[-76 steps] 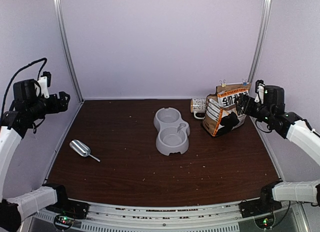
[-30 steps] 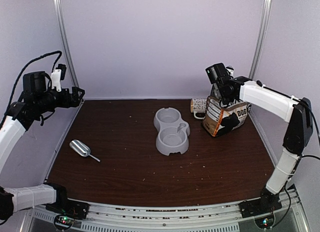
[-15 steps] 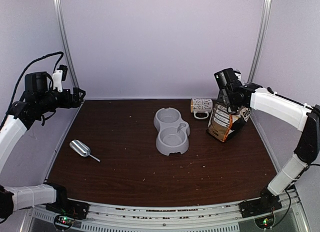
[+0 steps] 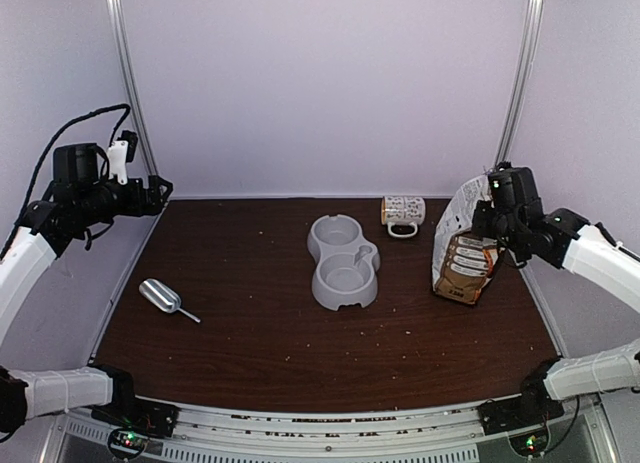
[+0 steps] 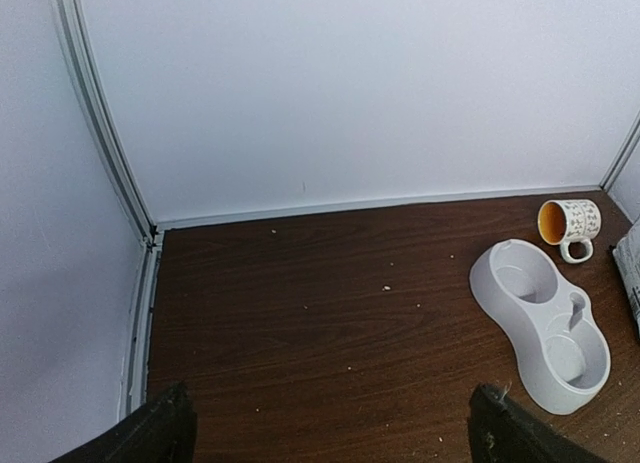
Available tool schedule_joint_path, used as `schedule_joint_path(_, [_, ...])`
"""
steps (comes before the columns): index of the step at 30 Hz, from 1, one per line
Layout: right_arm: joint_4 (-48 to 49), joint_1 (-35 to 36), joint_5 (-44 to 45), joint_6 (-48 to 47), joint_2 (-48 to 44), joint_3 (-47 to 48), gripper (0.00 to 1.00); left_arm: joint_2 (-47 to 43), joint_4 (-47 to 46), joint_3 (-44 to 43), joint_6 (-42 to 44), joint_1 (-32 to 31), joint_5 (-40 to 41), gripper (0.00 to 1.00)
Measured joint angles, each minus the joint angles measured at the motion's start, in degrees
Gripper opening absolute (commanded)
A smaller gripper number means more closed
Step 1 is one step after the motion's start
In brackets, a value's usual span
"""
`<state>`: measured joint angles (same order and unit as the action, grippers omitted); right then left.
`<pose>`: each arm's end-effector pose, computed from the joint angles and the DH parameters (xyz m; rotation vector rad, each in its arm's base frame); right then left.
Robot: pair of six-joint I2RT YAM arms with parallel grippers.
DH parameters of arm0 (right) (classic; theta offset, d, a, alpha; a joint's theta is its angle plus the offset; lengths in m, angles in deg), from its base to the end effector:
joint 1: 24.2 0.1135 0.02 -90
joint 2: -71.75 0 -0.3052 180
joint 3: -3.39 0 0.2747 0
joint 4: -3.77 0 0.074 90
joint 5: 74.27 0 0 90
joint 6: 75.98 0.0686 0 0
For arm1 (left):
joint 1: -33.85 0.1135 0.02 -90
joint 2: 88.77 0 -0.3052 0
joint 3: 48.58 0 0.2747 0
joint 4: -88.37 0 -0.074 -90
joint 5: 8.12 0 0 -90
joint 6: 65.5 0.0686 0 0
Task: Serve the pet food
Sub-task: Move the pet food bag to the center of the board.
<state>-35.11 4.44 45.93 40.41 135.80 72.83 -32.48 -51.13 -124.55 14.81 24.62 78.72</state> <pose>0.2545 0.0997 0.3402 0.2565 2.0520 0.0184 0.2387 -0.0426 0.4092 0.0292 1.9431 -0.2731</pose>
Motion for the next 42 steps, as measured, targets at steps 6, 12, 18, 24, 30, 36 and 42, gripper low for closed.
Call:
schedule_joint_path(6, [-4.2, 1.2, -8.5, -3.3, -11.5, -5.0, 0.0, 0.4, 0.0, 0.2, 0.2, 0.0, -0.2, 0.98])
schedule_joint_path(12, [-7.5, 1.4, -20.2, -4.0, -23.8, -10.1, 0.0, 0.4, -0.9, 0.6, 0.4, 0.0, -1.0, 0.98])
schedule_joint_path(18, [-8.9, 1.6, -32.0, -4.0, -29.2, -12.2, 0.0, 0.4, -1.0, 1.1, 0.8, 0.0, -1.8, 0.98])
schedule_joint_path(24, [-9.1, 1.9, -44.0, -3.1, -31.0, -13.2, 0.0, 0.4, -1.4, 1.2, 1.5, 0.0, -2.0, 0.98])
schedule_joint_path(30, [-10.0, 2.7, -54.7, -1.3, -31.9, -13.6, 0.0, 0.4, -2.2, 1.9, 2.2, 0.0, -2.5, 0.98])
schedule_joint_path(36, [-10.0, 3.6, -62.1, -0.2, -31.7, -13.7, 0.0, 0.1, -3.0, 2.3, 3.1, 0.0, -4.5, 0.98])
schedule_joint_path(42, [-8.9, 4.8, -66.1, 0.8, -30.2, -13.7, 0.0, -0.2, -4.0, 2.5, 3.6, 0.0, -6.3, 0.98])
